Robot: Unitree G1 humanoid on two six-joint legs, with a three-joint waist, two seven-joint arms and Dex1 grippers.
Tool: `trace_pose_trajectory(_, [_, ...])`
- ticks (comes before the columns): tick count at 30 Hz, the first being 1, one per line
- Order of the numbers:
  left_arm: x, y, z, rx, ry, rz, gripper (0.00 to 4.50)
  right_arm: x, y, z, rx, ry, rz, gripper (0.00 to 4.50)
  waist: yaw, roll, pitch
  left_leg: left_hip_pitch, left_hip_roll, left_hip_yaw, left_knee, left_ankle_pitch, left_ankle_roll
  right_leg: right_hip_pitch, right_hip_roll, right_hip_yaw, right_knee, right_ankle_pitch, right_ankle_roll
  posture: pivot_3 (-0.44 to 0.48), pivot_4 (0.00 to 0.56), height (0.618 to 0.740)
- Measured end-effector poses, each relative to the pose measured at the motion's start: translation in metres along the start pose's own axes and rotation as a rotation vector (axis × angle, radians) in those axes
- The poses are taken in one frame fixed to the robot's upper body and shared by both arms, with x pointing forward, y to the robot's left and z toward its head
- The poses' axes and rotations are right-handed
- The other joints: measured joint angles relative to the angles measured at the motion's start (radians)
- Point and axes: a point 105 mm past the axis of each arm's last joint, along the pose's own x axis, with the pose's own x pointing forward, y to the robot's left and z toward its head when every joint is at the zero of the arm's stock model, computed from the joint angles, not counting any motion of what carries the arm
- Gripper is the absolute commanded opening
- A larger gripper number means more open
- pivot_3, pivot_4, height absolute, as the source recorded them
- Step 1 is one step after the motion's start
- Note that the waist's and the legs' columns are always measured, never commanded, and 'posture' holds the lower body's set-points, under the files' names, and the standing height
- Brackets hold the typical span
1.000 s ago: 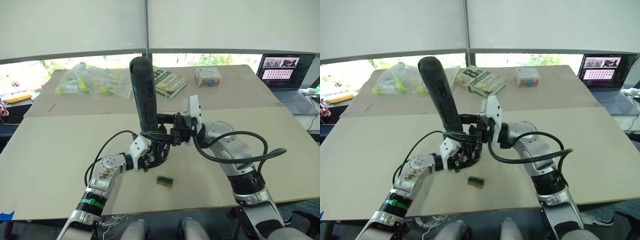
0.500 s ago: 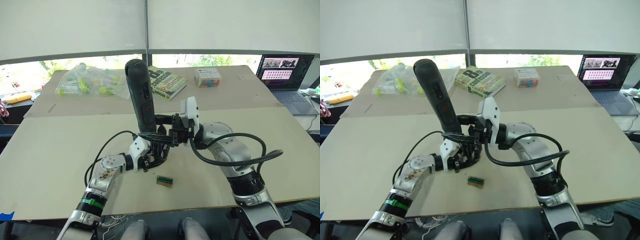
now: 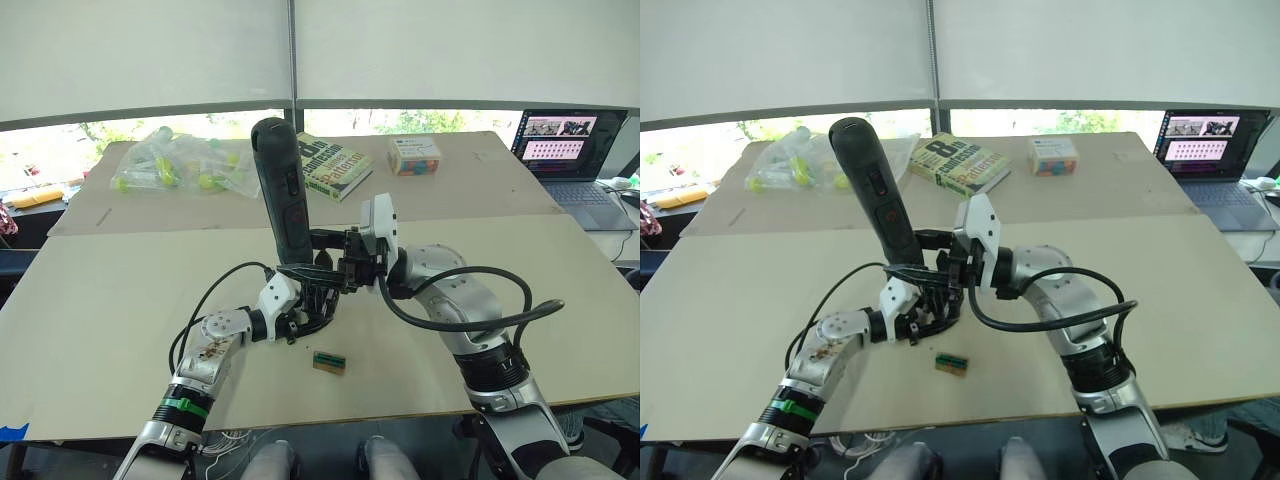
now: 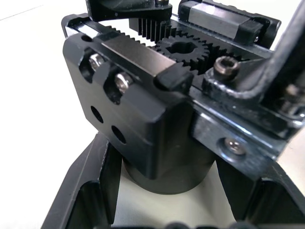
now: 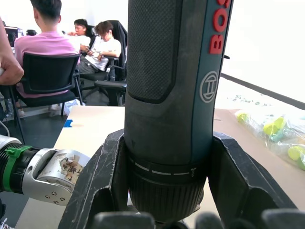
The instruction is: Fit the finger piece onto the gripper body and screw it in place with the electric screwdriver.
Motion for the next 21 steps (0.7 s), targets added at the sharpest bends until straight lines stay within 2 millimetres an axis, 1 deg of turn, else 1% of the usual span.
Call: trace_pose_trajectory(21, [-0.0003,0.0001,-0.0012,-0.006,0.004,0.003,2.33,-0.0002,-0.0034,-0.0016,0.011,0.008,-0.03,1.96,-0.002,0.001,-0.001,0.001,0.0,0.0,-0.001,0.0,0.0,0.001,0.0,0.0,0.0,0.0,0.0,0.0,0.15,0.74])
